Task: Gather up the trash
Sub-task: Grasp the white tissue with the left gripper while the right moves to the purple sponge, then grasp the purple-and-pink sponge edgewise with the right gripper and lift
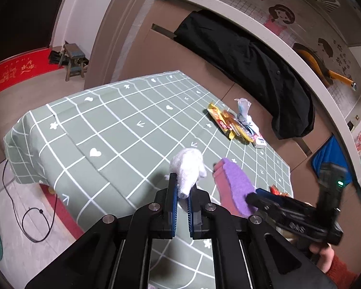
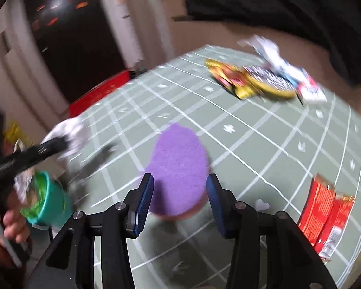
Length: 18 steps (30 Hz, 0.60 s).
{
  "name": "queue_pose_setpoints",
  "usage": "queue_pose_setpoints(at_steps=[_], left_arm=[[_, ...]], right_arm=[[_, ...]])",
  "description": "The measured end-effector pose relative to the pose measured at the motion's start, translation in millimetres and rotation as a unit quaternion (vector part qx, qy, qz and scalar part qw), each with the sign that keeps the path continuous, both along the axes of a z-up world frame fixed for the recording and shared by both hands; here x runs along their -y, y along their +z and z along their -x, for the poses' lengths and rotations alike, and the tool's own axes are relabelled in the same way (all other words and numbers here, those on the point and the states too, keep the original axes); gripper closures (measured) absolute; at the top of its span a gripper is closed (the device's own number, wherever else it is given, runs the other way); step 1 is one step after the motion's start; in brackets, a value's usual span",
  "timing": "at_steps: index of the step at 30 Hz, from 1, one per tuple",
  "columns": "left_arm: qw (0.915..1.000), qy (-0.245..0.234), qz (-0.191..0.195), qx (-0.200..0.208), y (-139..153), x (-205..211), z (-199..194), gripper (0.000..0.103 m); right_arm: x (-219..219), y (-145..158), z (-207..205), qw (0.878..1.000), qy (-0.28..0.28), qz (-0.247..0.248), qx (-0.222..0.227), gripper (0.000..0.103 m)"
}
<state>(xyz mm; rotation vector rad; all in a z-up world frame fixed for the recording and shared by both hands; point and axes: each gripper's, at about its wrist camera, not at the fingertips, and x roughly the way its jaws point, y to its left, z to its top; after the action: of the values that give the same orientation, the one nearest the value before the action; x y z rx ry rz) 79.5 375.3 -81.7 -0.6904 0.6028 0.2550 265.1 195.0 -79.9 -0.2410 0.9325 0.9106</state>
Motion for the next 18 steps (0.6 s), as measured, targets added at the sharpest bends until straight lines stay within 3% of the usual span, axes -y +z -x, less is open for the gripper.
queue_pose_setpoints(at_steps=[4, 11, 13, 14, 18], left_arm=[[1.0, 0.002, 0.003, -0.005, -4.2, -2.4, 1.6, 0.096], [0.9999, -0.001, 0.011, -0.006, -6.3, -3.5, -3.8, 0.096], [0.9999, -0.005, 0.01, -0.008, -4.9, -0.3, -6.9, 0.096], [0.9999, -0.007, 0.008, -0.008, -3.9, 0.7, -8.3, 0.096], [0.9996, -0.027, -0.01, -0.002, 7.6, 16.2, -20.7, 0.096]], right_arm=[[-0.2, -10.0, -12.5, 0.999, -0.009, -0.024, -0.036, 0.05], [-12.4, -20.8, -25.2, 0.995, 0.022, -0.051, -0.088, 0.038], [-15.4, -18.7, -20.7, 0.995, 0.037, -0.047, -0.083, 0.046], [-14.6, -15.5, -17.4, 0.994, 0.046, -0.053, -0.082, 0.055], [-5.6, 5.1, -3.0, 0.997, 0.063, -0.041, -0.024, 0.068]])
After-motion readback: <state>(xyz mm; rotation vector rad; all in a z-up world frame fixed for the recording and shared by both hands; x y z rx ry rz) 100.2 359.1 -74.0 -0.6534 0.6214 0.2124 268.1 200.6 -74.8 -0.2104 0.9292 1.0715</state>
